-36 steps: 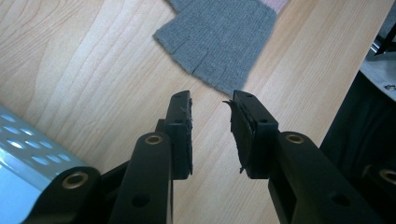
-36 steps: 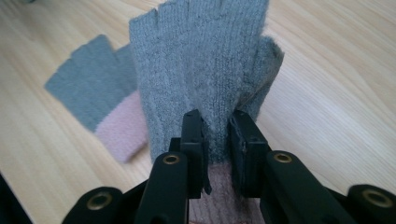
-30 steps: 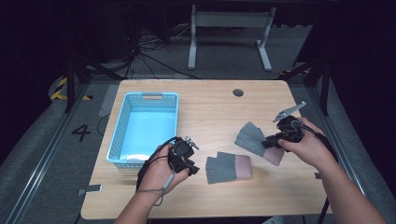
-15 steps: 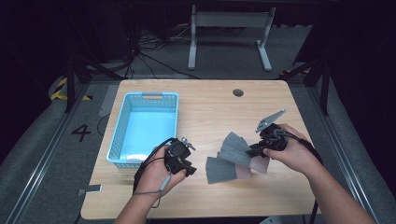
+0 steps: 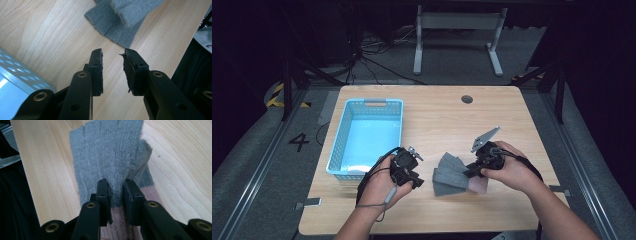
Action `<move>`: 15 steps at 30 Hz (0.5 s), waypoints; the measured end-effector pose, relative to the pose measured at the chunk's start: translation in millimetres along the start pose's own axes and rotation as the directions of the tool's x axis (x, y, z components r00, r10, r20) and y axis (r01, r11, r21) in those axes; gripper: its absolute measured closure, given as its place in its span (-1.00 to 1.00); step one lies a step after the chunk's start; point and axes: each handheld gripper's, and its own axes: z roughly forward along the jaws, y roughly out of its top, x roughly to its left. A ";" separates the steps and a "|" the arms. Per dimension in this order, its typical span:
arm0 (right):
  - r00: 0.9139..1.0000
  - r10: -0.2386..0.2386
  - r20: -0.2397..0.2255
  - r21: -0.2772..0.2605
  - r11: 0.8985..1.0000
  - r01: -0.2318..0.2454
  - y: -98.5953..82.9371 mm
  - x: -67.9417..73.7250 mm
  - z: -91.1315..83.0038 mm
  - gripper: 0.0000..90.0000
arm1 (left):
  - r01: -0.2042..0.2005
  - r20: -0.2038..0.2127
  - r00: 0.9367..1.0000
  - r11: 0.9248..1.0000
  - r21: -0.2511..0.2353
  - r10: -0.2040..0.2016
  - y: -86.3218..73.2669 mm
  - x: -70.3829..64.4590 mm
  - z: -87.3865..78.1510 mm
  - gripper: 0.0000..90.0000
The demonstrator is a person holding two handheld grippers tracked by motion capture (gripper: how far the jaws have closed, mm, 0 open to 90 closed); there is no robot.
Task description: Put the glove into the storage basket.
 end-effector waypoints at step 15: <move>0.999 -0.054 -0.006 0.088 0.995 0.054 1.0 2.3 30.7 0.69 | 0.000 0.002 1.000 1.000 0.008 0.000 0.3 0.2 1.5 0.53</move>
